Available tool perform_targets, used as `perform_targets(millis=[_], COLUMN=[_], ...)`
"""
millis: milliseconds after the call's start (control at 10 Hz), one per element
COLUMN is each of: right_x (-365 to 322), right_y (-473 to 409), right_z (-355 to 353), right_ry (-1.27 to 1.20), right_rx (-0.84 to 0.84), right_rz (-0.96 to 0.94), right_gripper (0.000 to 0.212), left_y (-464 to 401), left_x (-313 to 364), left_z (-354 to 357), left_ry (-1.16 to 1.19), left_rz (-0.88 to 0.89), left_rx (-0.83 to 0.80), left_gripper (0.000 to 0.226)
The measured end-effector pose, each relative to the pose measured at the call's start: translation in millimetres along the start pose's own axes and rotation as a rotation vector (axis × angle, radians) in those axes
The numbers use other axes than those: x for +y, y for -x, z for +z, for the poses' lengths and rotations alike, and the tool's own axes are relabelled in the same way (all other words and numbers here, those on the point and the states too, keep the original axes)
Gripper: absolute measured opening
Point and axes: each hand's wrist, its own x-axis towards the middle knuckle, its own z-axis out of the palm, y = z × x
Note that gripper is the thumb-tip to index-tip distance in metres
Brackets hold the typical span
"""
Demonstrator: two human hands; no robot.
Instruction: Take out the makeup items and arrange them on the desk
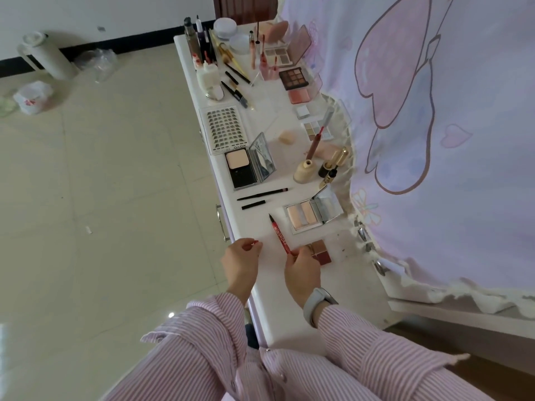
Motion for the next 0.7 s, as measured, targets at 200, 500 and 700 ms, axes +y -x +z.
perform_targets(millis=[200, 500, 700], right_x=[-10, -9, -10], right_y=[-14, -12, -1], right_z=[4, 0, -13], right_ry=[0.288, 0.273, 0.174], right_rx=[-0.076, -0.164, -0.067], right_rz=[0.017, 0.033, -0.044], right_gripper=[0.021, 0.018, 0.030], left_y=[-11, -3, 9], left_x=[18, 19, -3], left_z=[11, 16, 7], left_ry=[-0.083, -0.178, -0.556], left_rz=[0.066, 0.180, 0.384], left_rx=[-0.020, -0.057, -0.124], left_gripper=[0.018, 0.035, 0.048])
